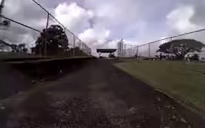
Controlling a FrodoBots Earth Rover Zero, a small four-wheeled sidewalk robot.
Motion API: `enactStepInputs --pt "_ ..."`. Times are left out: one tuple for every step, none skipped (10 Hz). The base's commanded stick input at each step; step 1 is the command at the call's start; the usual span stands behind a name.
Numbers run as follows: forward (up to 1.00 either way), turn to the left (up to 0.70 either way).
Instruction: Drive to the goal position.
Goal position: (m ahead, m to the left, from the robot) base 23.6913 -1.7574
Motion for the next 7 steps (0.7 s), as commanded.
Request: enactStepInputs --pt "0.85 0.0" --pt "0.85 0.0" --pt "0.85 0.03" --pt "0.85 0.07" --pt "0.85 0.11" --pt "0.85 0.14" --pt "0.85 0.15"
